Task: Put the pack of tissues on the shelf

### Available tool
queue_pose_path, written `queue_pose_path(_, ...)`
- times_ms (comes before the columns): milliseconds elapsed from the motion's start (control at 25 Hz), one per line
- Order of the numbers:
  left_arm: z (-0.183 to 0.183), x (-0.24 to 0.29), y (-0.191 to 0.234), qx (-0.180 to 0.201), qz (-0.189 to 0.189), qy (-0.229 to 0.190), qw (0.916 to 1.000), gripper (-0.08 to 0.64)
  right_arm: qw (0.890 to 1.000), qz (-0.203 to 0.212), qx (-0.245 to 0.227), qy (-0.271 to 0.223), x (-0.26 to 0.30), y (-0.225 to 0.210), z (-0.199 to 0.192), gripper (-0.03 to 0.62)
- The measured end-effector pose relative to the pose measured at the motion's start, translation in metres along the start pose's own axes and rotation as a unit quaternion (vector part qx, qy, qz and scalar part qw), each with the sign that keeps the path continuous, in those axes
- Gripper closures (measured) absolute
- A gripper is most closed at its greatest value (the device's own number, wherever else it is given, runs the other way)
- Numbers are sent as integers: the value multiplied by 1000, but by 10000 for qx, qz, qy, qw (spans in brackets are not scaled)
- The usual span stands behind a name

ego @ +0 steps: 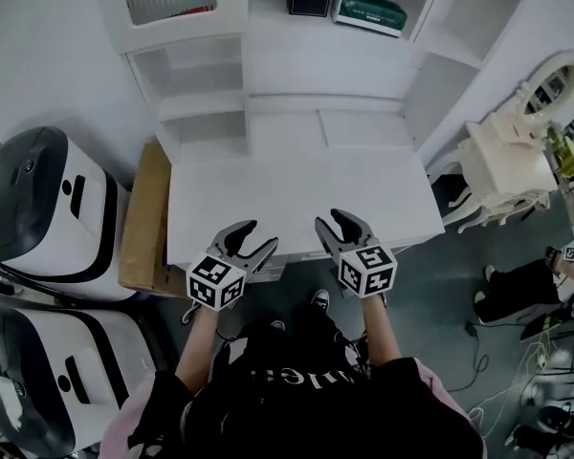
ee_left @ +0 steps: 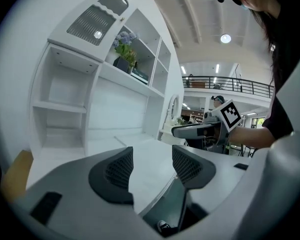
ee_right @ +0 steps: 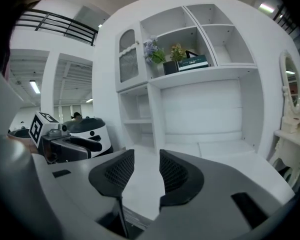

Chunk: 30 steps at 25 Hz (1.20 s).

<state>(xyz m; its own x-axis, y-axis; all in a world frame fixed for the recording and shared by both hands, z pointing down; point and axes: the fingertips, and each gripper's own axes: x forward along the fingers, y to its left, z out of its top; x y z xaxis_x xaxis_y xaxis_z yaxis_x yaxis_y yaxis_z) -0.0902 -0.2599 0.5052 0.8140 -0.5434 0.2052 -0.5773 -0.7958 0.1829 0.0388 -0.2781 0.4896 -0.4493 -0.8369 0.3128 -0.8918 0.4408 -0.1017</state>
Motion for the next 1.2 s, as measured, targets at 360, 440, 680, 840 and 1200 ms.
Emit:
queue_pose_path(360,-10,-33,-26,-169,90,-186,9996,318,9998,34,139,105,-29,37,-23,495)
queue_pose_path(440,-14,-37,-29,-210,153,-161,9995,318,9997,105,133,181,-34,44,-30,499)
queue_pose_path(680,-25,-45,-51,-263,313,-114,9991,322,9988,315,12,374,-55,55,-51,505)
queue_pose_path(840,-31,-50,-80,-350,386,-86,9986,334,9977,523,102,412,-77,65,-64,505)
queue_pose_path(1200,-48,-62,-144,-343,694,-62,9970,391,9948,907,19,469,-140,72,-94,508)
